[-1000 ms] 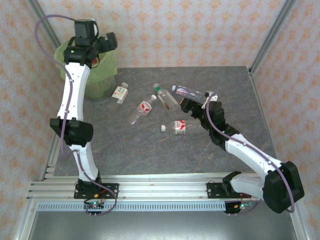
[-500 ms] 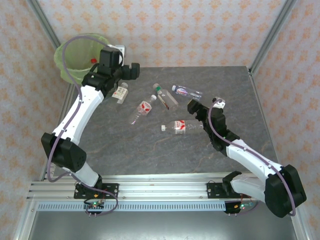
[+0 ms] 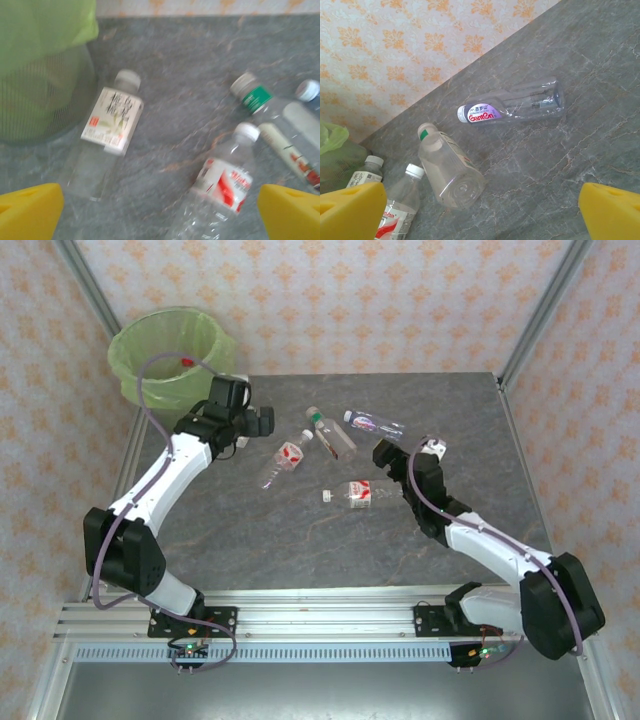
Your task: Put the plastic bottles in the bin
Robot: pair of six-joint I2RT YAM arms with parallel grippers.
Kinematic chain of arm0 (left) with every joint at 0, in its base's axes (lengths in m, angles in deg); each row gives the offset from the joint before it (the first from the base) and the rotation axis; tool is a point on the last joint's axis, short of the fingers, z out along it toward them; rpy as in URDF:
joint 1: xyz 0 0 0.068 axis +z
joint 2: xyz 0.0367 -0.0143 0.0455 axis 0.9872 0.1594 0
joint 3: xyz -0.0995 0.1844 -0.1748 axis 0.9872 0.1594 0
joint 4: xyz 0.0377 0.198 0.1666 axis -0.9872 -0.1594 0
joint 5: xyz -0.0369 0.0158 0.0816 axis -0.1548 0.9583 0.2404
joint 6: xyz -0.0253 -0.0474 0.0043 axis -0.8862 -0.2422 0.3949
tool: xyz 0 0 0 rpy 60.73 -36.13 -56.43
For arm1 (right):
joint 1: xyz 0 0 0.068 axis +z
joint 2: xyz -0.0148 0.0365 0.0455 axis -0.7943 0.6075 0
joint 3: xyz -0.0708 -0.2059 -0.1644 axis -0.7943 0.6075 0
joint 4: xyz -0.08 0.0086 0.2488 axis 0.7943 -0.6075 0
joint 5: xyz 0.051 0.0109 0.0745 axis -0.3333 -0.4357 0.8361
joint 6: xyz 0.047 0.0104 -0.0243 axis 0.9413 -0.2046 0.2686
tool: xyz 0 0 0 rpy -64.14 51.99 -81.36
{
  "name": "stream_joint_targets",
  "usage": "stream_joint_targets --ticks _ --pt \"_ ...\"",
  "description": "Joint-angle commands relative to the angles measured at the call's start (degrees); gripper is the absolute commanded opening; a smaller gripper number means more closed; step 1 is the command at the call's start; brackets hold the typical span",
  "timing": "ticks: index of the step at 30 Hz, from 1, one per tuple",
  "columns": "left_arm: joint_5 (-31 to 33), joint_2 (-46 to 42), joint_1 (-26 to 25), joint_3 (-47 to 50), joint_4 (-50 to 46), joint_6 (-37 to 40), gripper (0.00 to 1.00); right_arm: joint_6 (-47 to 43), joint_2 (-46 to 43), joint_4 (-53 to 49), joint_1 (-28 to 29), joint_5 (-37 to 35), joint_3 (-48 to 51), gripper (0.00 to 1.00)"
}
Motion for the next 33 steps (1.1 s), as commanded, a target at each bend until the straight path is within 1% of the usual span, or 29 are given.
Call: stream_joint_targets --ticks 1,7,9,11,15,18,20,25,33 --pt "4.1 -1.4 -0.2 4.6 0.2 -2.3 1.0 0.7 1.5 0.5 -0.1 0.1 -2.6 0.99" --pt "8.6 -1.2 -0.2 13.4 8.8 -2.2 1.0 1.4 3.2 0.4 -0.2 1.4 -3.5 0.99" --pt "8.9 0.6 0.5 13.8 9.1 -3.0 1.0 1.4 3.4 0.1 -0.2 1.6 -3.8 0.99" --pt "7.8 2.4 1.8 13.8 8.7 -3.3 1.0 1.2 3.2 -0.2 -0.1 1.7 -4.0 0.99" --pt "8.8 4.7 4.3 14.2 9.3 -2.7 1.0 1.2 2.7 -0.5 -0.1 1.4 -3.9 0.99" --pt "6.6 6.7 6.6 13.8 9.5 -1.8 1.0 1.1 2.8 -0.6 -0.2 1.2 -3.8 0.99" --pt "3.1 8.0 8.3 13.7 10.0 -1.6 1.0 1.2 2.8 -0.6 -0.1 1.3 -4.0 0.99" --pt "2.5 10.7 10.8 11.8 9.3 -2.4 1.0 1.1 3.0 -0.7 -0.1 1.2 -4.2 0.99" --pt "2.0 17.6 11.2 4.3 2.8 -2.5 1.0 1.1 3.4 -0.5 -0.2 1.0 -4.4 0.99"
